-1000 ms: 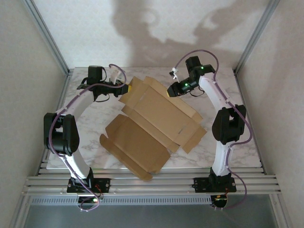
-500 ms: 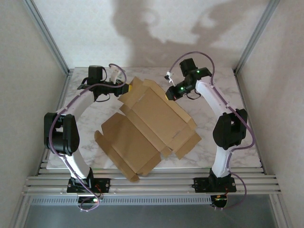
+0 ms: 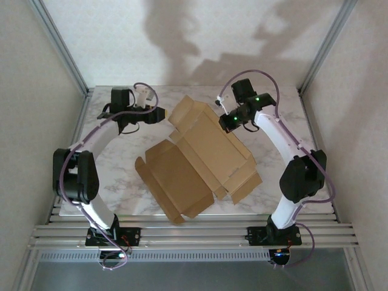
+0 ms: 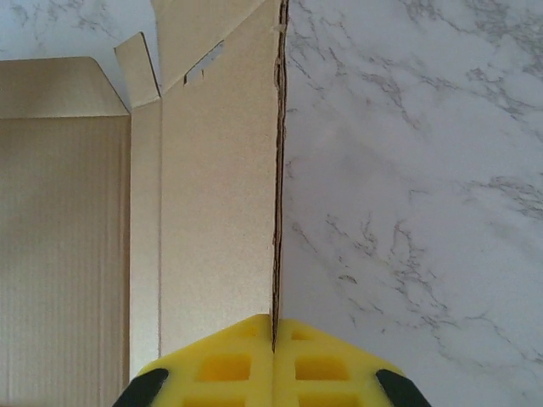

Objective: Fold the paper box

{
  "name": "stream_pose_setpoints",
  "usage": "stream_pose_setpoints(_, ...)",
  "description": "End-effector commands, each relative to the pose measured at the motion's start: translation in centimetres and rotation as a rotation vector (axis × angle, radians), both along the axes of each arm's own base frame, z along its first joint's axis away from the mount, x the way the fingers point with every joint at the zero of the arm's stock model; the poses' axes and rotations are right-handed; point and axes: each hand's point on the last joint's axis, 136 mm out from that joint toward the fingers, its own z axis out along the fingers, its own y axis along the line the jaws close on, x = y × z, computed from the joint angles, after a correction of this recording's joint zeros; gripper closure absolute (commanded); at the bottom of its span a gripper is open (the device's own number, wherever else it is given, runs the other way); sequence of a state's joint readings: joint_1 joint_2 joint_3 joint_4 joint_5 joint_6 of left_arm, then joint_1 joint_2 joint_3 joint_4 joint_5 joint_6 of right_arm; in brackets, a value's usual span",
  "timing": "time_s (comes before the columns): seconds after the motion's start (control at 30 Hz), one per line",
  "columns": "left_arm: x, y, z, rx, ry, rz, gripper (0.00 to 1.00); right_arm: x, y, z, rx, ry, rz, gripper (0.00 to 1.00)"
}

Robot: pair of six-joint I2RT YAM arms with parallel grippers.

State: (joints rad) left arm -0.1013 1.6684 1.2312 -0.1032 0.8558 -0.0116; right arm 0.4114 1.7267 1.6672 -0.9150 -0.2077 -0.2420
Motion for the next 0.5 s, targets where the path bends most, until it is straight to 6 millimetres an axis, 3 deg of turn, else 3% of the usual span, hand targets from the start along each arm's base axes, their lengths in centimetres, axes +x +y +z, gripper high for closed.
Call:
stream_pose_setpoints(0.0, -1.3, -0.8, 0.5, -0.029, -0.002, 0.037, 0.40, 0.0, 0.0, 1.1, -0.011, -0.049, -0.015, 1.00)
stream_pose_setpoints(0.23, -1.2, -3.1, -5.2, 0.076, 0.098, 0.032, 0.38, -0.6, 0.2, 0.4, -0.076, -0.051, -0.017, 1.00)
stream_pose_setpoints(0.47, -0.1, -4.4, -9.3, 0.128, 0.147, 0.039, 0.26, -1.3, 0.3, 0.3, -0.089, -0.054, -0.013, 1.00)
